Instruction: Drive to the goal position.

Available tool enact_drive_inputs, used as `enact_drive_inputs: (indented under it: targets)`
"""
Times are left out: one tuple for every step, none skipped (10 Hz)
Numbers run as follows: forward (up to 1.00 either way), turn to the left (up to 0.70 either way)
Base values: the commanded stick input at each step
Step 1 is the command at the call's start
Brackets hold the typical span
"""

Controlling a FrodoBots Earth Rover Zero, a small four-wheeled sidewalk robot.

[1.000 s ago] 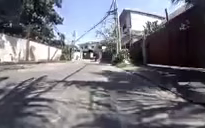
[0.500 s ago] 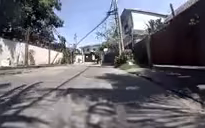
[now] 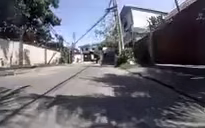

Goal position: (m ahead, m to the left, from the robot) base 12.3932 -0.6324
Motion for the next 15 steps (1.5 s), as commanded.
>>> enact_drive_inputs:
  targets:
    - [1.0, 0.0]
    - [1.0, 0.0]
    - [1.0, 0.0]
    - [1.0, 0.0]
    - [1.0, 0.0]
    - [1.0, -0.02]
    - [1.0, -0.06]
    - [1.0, -0.09]
    - [1.0, -0.12]
    - [1.0, -0.2]
    - [1.0, -0.34]
    - [1.0, -0.4]
    - [1.0, -0.4]
    - [1.0, -0.4]
    - [1.0, -0.4]
